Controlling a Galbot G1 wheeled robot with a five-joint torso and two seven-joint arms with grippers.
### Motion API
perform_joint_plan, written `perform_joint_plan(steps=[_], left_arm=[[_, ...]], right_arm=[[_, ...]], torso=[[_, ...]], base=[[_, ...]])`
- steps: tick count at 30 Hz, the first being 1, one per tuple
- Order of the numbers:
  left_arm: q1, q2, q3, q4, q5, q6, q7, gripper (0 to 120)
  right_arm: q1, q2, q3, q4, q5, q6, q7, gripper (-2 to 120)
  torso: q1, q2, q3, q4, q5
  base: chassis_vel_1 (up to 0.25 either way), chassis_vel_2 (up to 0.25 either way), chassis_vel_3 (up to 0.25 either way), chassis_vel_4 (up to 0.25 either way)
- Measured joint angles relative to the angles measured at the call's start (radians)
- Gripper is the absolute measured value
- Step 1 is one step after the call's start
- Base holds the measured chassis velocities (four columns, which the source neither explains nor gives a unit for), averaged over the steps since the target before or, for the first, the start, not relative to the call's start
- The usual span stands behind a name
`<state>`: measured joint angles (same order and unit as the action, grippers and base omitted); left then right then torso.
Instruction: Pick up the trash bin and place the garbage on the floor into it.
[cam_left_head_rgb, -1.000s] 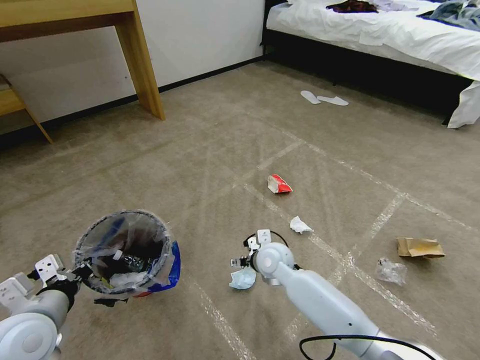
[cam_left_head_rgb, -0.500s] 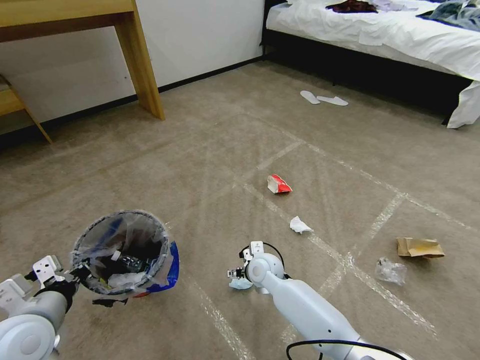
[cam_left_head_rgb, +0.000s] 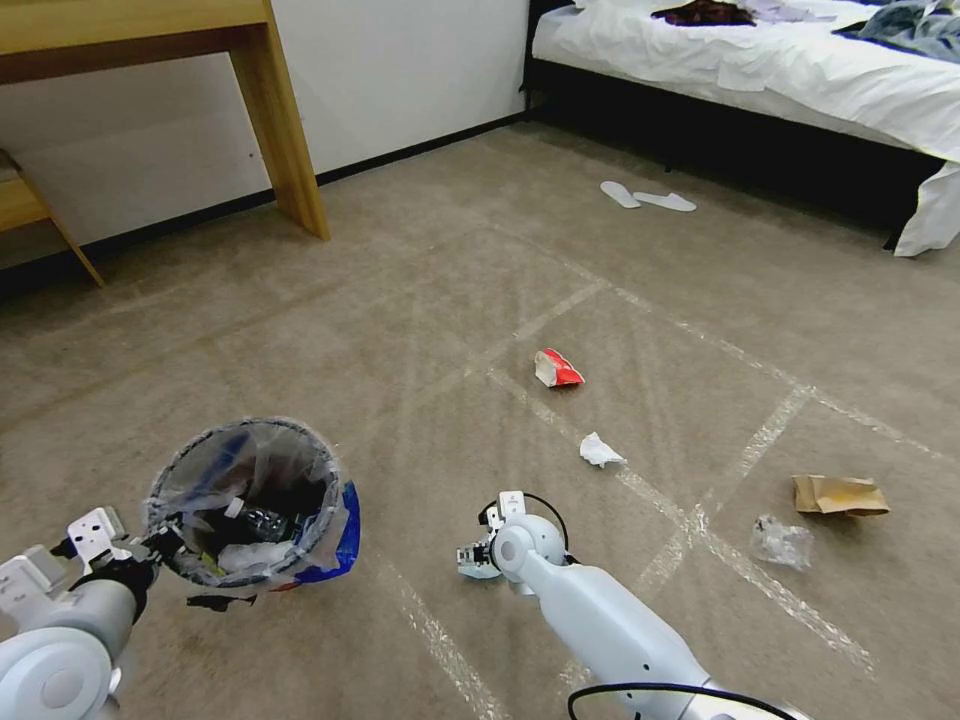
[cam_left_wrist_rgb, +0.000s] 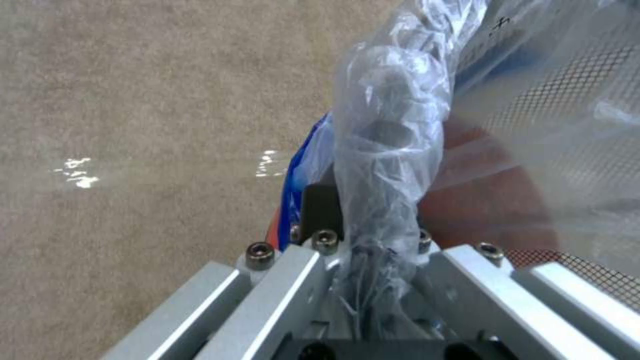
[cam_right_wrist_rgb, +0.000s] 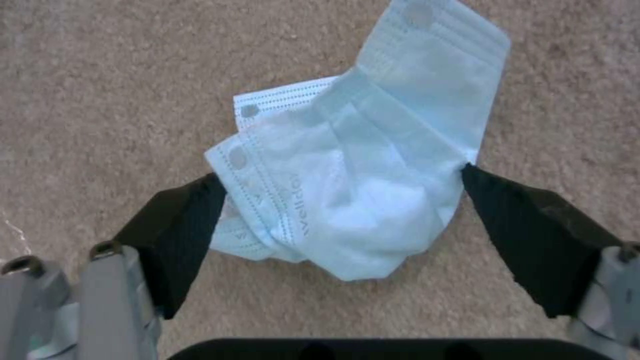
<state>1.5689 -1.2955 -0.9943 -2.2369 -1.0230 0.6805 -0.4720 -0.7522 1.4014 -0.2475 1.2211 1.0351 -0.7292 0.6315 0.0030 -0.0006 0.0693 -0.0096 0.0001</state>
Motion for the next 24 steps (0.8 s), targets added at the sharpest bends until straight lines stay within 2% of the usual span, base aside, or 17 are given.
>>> perform_joint_plan(steps=[9,12,14,17,19,22,24], left_arm=[[-0.001,-0.002,0.001,-0.004,-0.001,-0.001,0.0,1],[-0.001,-0.002,0.001,-0.004,-0.001,-0.001,0.0,1],[-0.002,-0.005,0.001,-0.003,0.0,-0.002,0.0,1],[-0.002,-0.007,0.002,-0.003,0.0,-0.002,0.0,1],[-0.003,-0.012,0.005,-0.003,0.001,-0.003,0.0,1],[-0.004,-0.012,0.005,-0.003,0.002,-0.003,0.0,1],[-0.004,-0.013,0.007,-0.003,0.002,-0.003,0.0,1]], right_arm=[[0.002,0.014,-0.007,-0.031,-0.023,0.017,-0.014,83],[0.003,0.016,-0.008,-0.031,-0.026,0.019,-0.014,77],[0.005,0.015,-0.01,-0.028,-0.028,0.02,-0.014,67],[0.005,0.015,-0.01,-0.028,-0.028,0.02,-0.014,65],[0.004,0.012,-0.011,-0.028,-0.034,0.022,-0.017,51],[0.002,0.01,-0.011,-0.028,-0.036,0.023,-0.018,44],[-0.004,0.007,-0.01,-0.026,-0.04,0.026,-0.019,33]], torso=[[0.0,0.0,0.0,0.0,0.0001],[0.0,0.0,0.0,0.0,0.0],[0.0,0.0,0.0,0.0,0.0],[0.0,0.0,0.0,0.0,0.0],[0.0,0.0,0.0,0.0,0.0],[0.0,0.0,0.0,0.0,0.0],[0.0,0.0,0.0,-0.0001,0.0]], base=[[0.0,0.0,0.0,0.0],[0.0,0.0,0.0,0.0],[0.0,0.0,0.0,0.0],[0.0,0.0,0.0,0.0],[0.0,0.0,0.0,0.0],[0.0,0.0,0.0,0.0],[0.0,0.0,0.0,0.0]])
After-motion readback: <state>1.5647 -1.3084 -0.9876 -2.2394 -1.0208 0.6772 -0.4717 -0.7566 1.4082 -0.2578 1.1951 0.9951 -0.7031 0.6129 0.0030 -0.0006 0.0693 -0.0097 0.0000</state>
